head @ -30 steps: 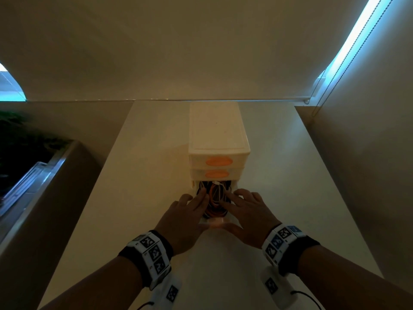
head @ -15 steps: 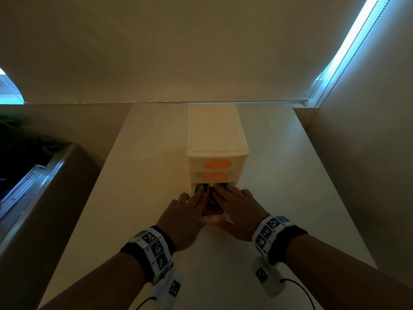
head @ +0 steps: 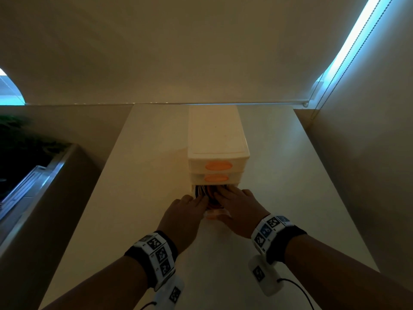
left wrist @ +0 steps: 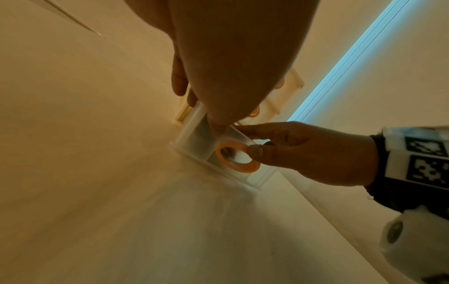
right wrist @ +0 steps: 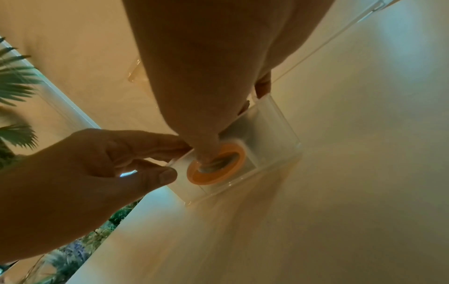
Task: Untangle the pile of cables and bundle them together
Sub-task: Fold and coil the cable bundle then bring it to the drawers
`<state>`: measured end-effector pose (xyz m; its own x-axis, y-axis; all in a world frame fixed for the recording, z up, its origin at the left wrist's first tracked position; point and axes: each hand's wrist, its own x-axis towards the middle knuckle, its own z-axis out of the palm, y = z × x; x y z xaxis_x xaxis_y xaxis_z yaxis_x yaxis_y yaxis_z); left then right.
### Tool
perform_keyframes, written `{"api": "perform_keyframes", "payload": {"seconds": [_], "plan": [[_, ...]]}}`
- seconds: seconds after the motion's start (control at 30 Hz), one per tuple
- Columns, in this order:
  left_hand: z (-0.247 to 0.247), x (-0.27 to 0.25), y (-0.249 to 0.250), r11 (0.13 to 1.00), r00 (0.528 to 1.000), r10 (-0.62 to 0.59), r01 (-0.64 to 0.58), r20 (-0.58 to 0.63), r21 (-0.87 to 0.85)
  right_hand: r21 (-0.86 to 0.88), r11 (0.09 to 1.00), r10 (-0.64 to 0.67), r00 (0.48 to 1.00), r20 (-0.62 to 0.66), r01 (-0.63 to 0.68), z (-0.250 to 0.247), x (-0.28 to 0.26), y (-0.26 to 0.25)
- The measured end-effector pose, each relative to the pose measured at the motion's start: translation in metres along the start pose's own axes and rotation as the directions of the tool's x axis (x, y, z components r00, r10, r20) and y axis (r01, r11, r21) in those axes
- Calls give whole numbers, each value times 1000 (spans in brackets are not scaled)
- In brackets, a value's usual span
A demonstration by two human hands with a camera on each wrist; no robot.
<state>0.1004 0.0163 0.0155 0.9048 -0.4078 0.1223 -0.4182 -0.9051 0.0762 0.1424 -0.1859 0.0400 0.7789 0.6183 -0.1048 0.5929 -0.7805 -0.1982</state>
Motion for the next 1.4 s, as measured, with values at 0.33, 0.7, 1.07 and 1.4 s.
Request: {"api": "perform_keyframes", "payload": {"seconds": [0.33,0.7,1.07,1.4], "plan": [[3,8,4,996,995,-75,78,-71,46,160,975,207,904,-373,-157,21,-15,10],[2,30,-14,724,840,-529,521,120,-452,698,507,707,707,-1,-506,24,7,25],[6,53,-28,722,828,-546,542,127,-430,655,520,730,683,-9,-548,22,29,38],[13,64,-41,728,831,-535,545,152,-415,613,587,713,697,-81,-529,16,39,44]]}}
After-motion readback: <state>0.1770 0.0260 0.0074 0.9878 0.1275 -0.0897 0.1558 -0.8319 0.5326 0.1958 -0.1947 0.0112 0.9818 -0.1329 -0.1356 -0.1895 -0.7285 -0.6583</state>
